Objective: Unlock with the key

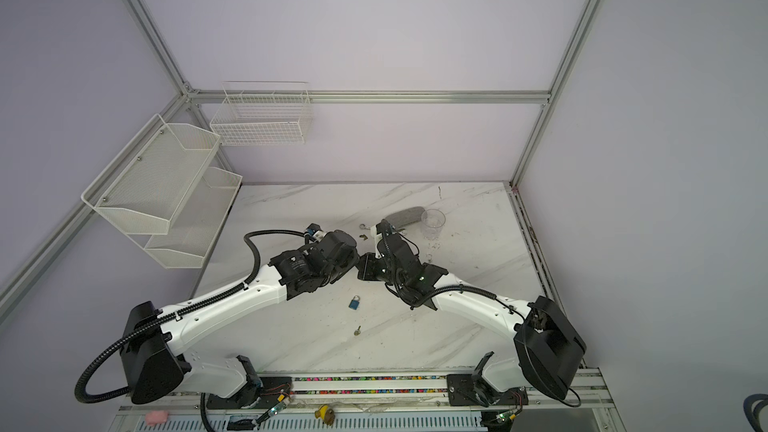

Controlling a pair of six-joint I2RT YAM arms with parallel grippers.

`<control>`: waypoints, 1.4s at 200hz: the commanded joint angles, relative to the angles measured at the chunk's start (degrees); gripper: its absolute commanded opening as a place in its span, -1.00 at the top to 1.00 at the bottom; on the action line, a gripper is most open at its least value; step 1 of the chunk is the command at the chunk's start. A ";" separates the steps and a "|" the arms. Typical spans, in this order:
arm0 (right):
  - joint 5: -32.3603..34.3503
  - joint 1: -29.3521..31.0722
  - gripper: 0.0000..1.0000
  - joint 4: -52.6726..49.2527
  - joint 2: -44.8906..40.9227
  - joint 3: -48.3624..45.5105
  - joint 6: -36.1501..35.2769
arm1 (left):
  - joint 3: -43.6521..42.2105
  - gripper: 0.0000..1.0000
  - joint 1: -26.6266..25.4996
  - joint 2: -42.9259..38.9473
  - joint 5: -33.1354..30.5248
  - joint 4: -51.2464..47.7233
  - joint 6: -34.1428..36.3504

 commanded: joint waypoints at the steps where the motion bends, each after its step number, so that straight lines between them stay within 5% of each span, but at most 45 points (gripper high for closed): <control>1: 5.13 -1.20 1.00 -0.10 -1.13 1.93 1.65 | 2.25 1.00 -0.96 -1.23 2.09 -1.64 0.47; 58: 2.86 -1.14 1.00 3.95 0.96 1.52 4.09 | 3.38 1.00 -1.21 -0.64 5.95 1.21 0.69; 117: 3.16 -1.19 1.00 1.58 -0.38 0.51 1.17 | 1.75 1.00 -0.15 -0.82 2.47 4.93 2.26; 174: -0.30 -1.20 0.55 3.31 -5.80 -3.17 -0.47 | 1.33 1.00 2.29 -2.19 -1.41 5.27 2.25; 280: 0.74 -1.22 0.54 6.85 -2.02 -1.32 2.86 | 1.33 1.00 2.43 -2.45 -0.41 5.82 1.17</control>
